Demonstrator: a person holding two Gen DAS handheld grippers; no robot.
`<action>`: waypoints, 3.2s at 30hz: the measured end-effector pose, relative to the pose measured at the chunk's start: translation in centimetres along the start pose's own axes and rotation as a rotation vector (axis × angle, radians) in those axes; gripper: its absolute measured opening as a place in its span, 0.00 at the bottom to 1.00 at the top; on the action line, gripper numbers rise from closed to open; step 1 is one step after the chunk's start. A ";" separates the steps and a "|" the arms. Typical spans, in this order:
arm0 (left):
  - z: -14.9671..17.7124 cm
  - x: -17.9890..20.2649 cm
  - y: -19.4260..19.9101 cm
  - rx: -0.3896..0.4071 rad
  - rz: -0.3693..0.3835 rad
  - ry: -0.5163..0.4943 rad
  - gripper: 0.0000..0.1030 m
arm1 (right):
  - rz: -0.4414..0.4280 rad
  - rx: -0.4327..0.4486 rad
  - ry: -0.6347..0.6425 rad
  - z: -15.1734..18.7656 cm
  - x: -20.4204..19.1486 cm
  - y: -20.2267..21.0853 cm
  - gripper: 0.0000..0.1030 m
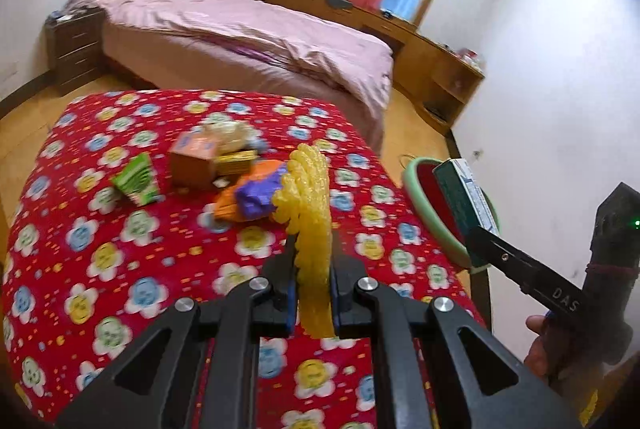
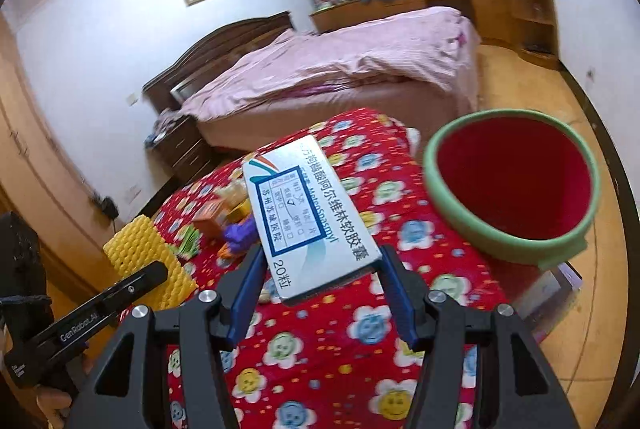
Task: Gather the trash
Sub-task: 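Carry the foam net and medicine box over the bucket and open both tools, then move both tools back over the bedspread toward the green box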
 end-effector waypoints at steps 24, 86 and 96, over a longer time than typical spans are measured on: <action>1.7 15.3 -11.4 -0.140 0.086 -0.241 0.11 | 0.203 0.014 -0.157 1.0 15.9 2.0 0.58; 2.0 13.9 -13.5 -0.164 0.079 -0.144 0.35 | 0.243 0.022 -0.189 0.9 19.6 1.4 0.63; 0.0 8.1 -10.0 -0.096 -0.007 -0.087 0.36 | 0.185 0.025 -0.127 -0.1 14.4 0.9 0.66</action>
Point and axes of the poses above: each gripper's, at about its wrist camera, not at the fingertips, and y roughly against the way its jaws point, x to its right, z to its underside, the point moved 9 cm from there along -y, roughly the way its jaws point, and after that the axes turned 15 degrees about y, right-handed, at the moved point
